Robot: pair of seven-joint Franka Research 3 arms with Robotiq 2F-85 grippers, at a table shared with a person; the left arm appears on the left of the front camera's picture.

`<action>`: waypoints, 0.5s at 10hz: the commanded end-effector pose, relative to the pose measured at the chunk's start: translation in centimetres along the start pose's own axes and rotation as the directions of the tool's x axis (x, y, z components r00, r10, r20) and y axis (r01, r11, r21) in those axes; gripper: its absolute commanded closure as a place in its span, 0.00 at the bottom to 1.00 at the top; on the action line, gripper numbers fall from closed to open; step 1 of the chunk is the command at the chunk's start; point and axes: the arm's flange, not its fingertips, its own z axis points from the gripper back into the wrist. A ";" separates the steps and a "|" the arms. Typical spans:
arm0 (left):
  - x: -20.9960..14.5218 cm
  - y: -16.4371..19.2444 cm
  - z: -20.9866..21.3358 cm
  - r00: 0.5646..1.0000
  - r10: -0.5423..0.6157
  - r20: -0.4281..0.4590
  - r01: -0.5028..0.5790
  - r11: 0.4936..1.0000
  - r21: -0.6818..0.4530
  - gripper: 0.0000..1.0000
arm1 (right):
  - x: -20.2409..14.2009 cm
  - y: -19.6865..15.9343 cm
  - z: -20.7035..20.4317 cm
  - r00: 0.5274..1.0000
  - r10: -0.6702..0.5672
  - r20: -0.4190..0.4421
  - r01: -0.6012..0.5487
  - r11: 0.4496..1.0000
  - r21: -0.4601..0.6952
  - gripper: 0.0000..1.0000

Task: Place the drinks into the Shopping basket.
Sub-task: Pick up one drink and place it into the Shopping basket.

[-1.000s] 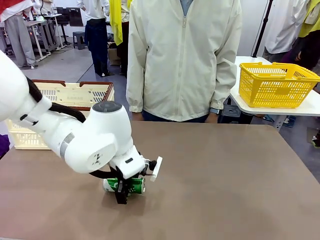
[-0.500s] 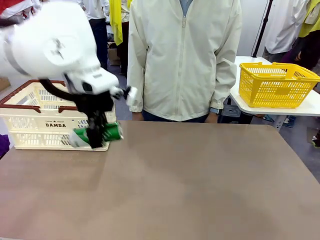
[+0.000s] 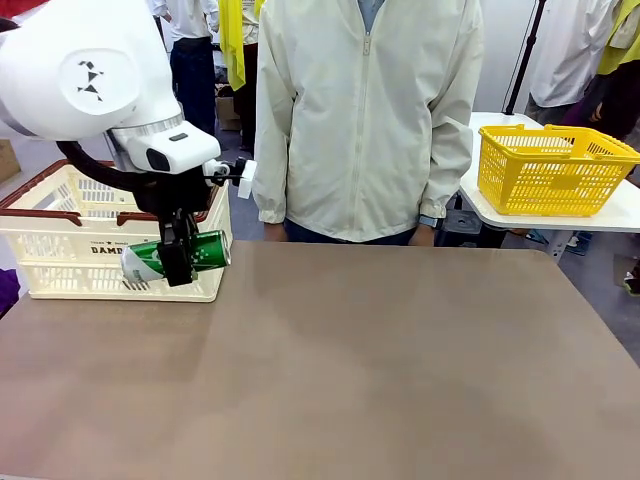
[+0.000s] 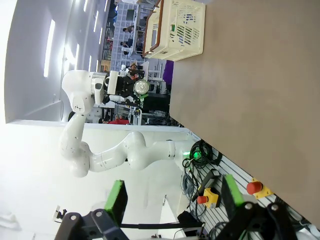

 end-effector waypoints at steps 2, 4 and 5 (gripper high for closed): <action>-1.5 4.0 3.5 0.966 0.242 0.088 -0.236 0.969 -0.074 1.00 | 0.0 0.3 0.3 1.000 0.001 -0.005 -0.001 1.000 0.004 0.00; -4.4 12.5 8.2 0.788 0.601 0.130 -0.564 0.791 -0.237 1.00 | 0.0 0.3 0.3 1.000 0.001 -0.005 -0.001 1.000 0.004 0.00; -5.7 16.3 9.8 0.710 0.690 0.138 -0.638 0.714 -0.289 1.00 | 0.0 0.3 0.3 1.000 0.001 -0.005 -0.001 1.000 0.004 0.00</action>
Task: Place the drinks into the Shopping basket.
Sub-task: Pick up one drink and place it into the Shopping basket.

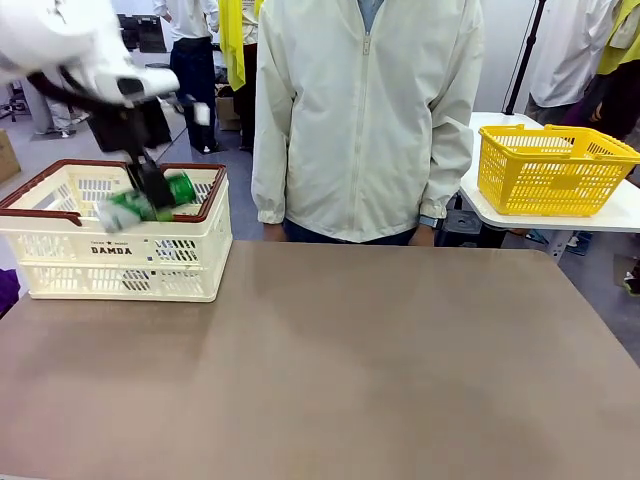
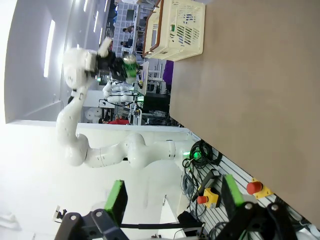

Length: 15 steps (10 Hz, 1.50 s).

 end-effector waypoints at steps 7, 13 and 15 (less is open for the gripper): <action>-2.0 20.5 3.4 0.635 0.675 0.376 -0.770 0.596 0.230 1.00 | 0.0 0.3 0.3 1.000 0.001 -0.006 -0.001 1.000 0.005 0.00; -1.1 23.4 2.6 0.656 0.671 0.347 -0.751 0.627 0.207 1.00 | 0.0 0.3 0.3 1.000 0.001 -0.006 -0.001 1.000 0.005 0.00; -3.2 24.3 -0.2 0.657 0.661 0.363 -0.749 0.628 0.213 1.00 | 0.0 0.3 0.3 1.000 0.001 -0.006 -0.001 1.000 0.005 0.00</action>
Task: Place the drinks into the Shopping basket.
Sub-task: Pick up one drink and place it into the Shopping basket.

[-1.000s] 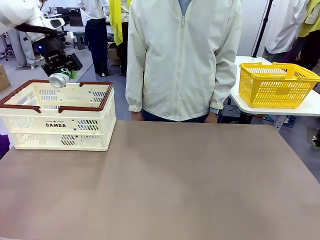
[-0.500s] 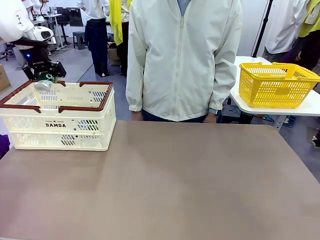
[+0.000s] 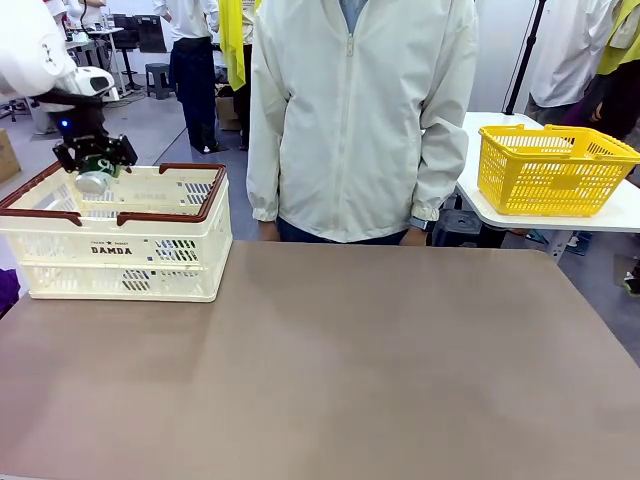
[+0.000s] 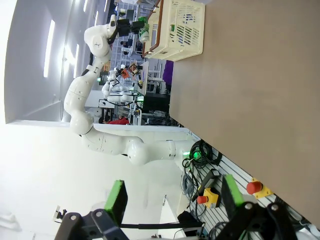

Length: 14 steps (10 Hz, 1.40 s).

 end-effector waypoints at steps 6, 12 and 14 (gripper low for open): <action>-5.1 2.8 -6.1 1.000 0.022 0.004 -0.022 0.999 0.050 1.00 | 0.0 0.3 0.3 1.000 0.002 -0.005 -0.002 1.000 0.005 0.00; -3.8 2.3 -7.7 0.999 0.016 -0.052 -0.014 0.999 0.040 0.00 | 0.0 0.3 0.3 1.000 0.002 -0.005 -0.002 1.000 0.005 0.00; -3.9 2.0 -7.4 0.999 0.007 -0.047 -0.005 0.999 0.038 0.00 | 0.0 0.3 0.3 1.000 0.002 -0.005 -0.002 1.000 0.005 0.00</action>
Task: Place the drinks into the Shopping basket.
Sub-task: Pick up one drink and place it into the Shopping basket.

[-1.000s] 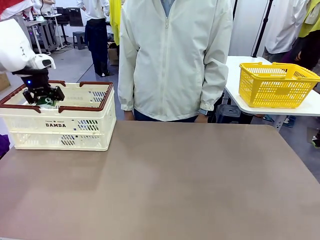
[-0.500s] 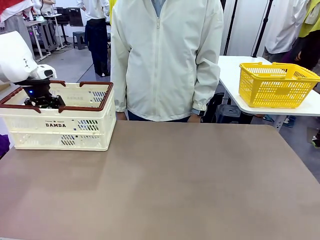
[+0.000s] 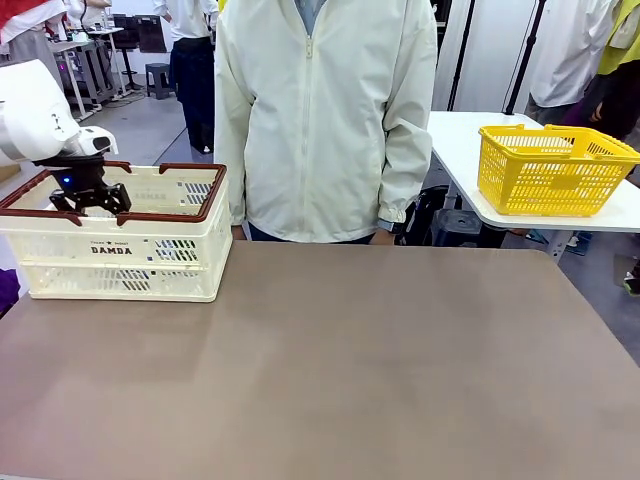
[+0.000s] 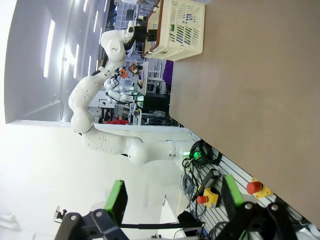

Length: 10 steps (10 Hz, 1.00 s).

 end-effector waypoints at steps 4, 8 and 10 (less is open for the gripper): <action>-1.2 -1.3 3.8 0.998 -0.047 0.052 0.050 0.997 -0.060 0.00 | 0.0 0.3 0.3 1.000 0.002 -0.005 -0.002 1.000 0.006 0.00; -6.2 0.3 13.5 0.973 -0.195 0.128 0.232 0.780 -0.581 0.00 | 0.0 0.3 0.3 1.000 0.002 -0.005 -0.002 1.000 0.006 0.00; -7.7 5.8 16.6 0.953 -0.273 0.129 0.260 0.525 -0.810 0.00 | 0.0 0.3 0.3 1.000 0.002 -0.005 -0.002 1.000 0.006 0.00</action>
